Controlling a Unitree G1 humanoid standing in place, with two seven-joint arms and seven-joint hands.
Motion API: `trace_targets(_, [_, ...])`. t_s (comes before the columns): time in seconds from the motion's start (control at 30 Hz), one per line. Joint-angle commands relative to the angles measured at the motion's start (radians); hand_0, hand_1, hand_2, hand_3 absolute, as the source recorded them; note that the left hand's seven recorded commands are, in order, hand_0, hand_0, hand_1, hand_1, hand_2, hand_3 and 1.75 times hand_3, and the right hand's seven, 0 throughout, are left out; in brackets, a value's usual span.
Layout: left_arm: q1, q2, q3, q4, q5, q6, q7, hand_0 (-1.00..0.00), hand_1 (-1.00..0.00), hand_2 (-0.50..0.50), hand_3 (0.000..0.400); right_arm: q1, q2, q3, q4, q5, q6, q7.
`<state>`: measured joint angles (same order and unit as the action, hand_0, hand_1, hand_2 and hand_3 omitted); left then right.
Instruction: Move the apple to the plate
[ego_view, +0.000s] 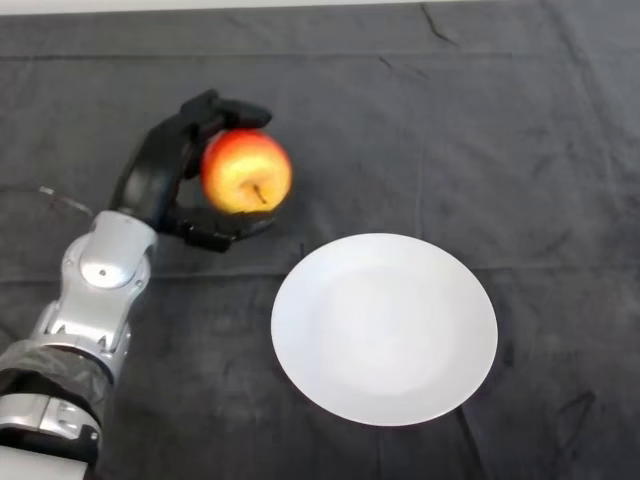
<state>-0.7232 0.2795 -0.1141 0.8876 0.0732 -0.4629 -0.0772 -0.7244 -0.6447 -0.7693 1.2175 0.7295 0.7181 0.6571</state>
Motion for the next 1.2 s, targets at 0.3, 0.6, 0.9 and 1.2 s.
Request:
trace_targets(0.3, [0.072,-0.042,-0.115,-0.238,0.064,0.067,0.085,-1.0,-1.0,0.0,0.4,-0.005,-0.016,-0.0149,-0.011,0.0171,-0.006,-0.0025])
trace_targets(0.6, [0.092,-0.049,-0.236,-0.294,0.069,0.084,0.132,-1.0,-1.0,0.0,0.4,-0.004,-0.014,-0.0147,-0.015,0.0175,-0.006,-0.0041])
trace_targets(0.9, [0.083,-0.056,-0.337,-0.236,0.053,0.067,0.162,-1.0,-1.0,0.0,0.4,-0.003,-0.014,-0.0147,-0.017,0.018,-0.006,-0.0052])
trace_targets(1.2, [0.066,-0.073,-0.442,-0.161,0.031,0.069,0.185,-1.0,-1.0,0.0,0.4,-0.003,-0.014,-0.0148,-0.017,0.0185,-0.005,-0.0056])
